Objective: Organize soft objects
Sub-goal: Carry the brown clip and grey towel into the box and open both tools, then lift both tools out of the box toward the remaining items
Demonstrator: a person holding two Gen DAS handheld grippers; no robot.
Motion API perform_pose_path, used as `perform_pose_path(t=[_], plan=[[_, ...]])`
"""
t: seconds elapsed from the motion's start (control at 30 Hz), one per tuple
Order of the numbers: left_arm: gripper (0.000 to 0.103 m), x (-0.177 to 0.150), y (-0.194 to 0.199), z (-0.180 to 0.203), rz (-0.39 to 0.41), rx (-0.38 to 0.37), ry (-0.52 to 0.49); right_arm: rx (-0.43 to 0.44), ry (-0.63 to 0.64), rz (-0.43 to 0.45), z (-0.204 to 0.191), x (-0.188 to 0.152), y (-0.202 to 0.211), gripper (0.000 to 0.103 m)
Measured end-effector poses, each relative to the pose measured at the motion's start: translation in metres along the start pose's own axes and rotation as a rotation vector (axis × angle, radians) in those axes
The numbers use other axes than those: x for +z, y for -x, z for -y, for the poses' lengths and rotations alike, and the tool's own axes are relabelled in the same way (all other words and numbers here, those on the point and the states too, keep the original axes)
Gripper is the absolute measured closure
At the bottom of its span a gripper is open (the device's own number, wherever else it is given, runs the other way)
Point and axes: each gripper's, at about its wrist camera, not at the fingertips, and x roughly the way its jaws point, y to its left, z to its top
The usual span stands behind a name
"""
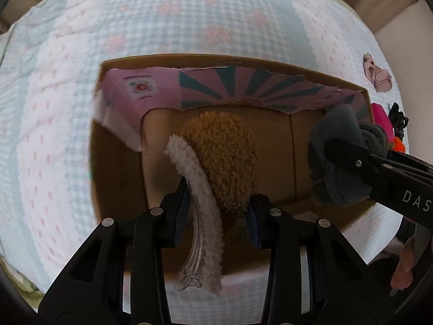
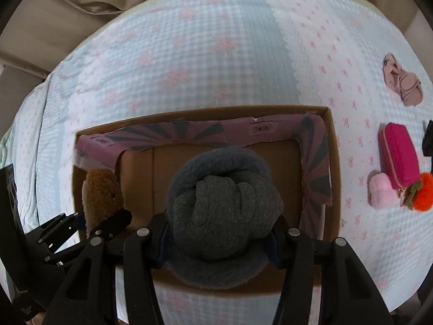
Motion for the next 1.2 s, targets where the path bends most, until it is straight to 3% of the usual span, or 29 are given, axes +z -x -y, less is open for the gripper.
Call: perform_pose_path(t=[0.17, 0.2, 0.27, 0.3, 0.33, 0.37, 0.9, 1.2], plan=[[0.07, 0.014, -0.018, 0.008, -0.025, 0.01, -0.033, 0.01, -0.028, -0.021, 0.012, 0.014, -0.013, 0.05], [0.066, 0.017, -0.021, 0.009, -0.029, 0.005, -0.035, 0.014, -0.023, -0.037, 0.013, 0.015, -0.017, 0.05], [0.034, 0.021, -0.023, 0.011, -0.027, -0.004, -0.042, 0.007, -0.014, -0.058, 0.012, 0.017, -0.024, 0.04], [0.003, 0.022, -0.023, 0.013, -0.02, -0.001, -0.053, 0.008, -0.019, -0.063, 0.012, 0.017, -0.026, 0.027], [0.0, 0.023, -0.023, 0.016, -0.017, 0.01, -0.069, 0.019, -0.032, -0.062, 0.014, 0.017, -0.027, 0.007], [0.0, 0.025, -0.023, 0.017, -0.017, 0.028, -0.078, 0.036, -0.051, -0.058, 0.016, 0.017, -0.027, 0.0], [0.0, 0.002, 0.007, 0.009, 0.045, 0.014, -0.083, 0.03, -0.049, 0.019, 0.018, -0.003, 0.009, 0.0], [0.0, -0.021, 0.06, 0.01, 0.134, 0.024, -0.079, 0.006, 0.016, 0.11, -0.003, -0.023, 0.066, 0.0]])
